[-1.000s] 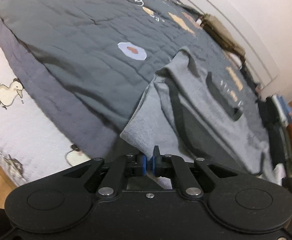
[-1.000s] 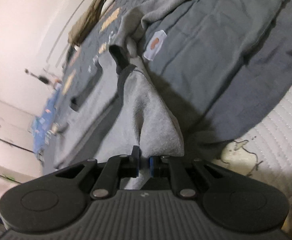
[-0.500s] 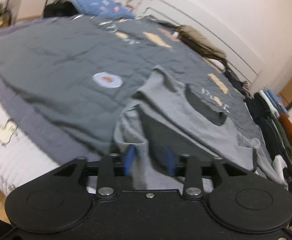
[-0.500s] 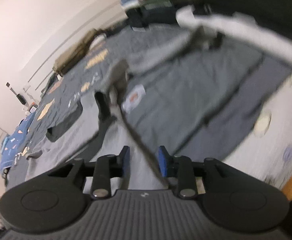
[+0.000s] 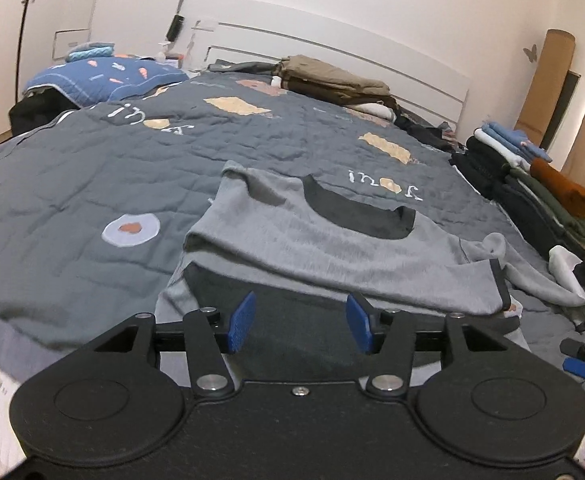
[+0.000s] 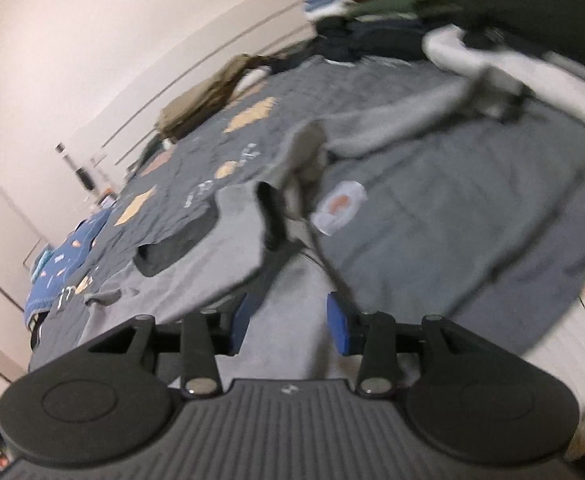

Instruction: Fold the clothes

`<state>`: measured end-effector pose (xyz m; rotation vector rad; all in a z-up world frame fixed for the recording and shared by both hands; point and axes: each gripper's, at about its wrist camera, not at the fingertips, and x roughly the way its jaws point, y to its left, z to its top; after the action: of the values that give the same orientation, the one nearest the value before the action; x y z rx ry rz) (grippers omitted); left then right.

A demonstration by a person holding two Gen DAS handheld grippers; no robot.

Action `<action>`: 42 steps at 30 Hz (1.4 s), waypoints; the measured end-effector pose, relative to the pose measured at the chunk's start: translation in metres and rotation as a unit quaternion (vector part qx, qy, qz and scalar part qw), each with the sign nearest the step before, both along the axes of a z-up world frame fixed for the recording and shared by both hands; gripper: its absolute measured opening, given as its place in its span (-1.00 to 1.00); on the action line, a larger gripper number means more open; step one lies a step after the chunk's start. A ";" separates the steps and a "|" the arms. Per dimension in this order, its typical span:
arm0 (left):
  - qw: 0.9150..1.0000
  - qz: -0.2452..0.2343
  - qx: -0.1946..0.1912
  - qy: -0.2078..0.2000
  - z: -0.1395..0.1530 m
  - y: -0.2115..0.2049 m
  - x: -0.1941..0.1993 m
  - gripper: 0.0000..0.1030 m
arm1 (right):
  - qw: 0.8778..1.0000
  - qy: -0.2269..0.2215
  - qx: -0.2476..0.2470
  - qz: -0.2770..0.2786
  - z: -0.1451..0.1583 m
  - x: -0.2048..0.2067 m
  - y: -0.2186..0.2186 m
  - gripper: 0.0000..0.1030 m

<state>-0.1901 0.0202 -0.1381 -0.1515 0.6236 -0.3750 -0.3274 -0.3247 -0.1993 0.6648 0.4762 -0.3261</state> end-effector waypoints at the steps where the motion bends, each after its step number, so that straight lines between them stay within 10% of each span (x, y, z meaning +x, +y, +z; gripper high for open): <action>1: 1.000 0.001 0.002 0.001 0.000 -0.001 0.003 0.02 | 1.000 -0.001 -0.003 0.005 0.002 0.003 0.002 -0.19; 14: 0.994 0.007 0.087 -0.069 0.017 0.002 0.032 0.12 | 0.997 -0.015 -0.040 0.064 0.026 0.043 0.025 -0.11; 25: 0.994 0.039 0.088 -0.061 0.028 0.015 0.126 0.13 | 0.974 -0.019 -0.113 0.194 0.065 0.119 0.061 -0.06; 36: 0.990 0.062 0.109 -0.062 0.002 0.050 0.165 0.23 | 0.884 -0.015 -0.248 0.395 0.074 0.263 0.150 0.33; 42: 0.991 -0.003 0.110 -0.078 -0.003 0.047 0.167 0.23 | 0.830 0.009 -0.281 0.482 0.062 0.328 0.194 0.33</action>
<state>-0.0232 0.0673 -0.1415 0.0898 0.5062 -0.3172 0.0005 -0.1311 -0.1371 -0.2053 0.6382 0.4896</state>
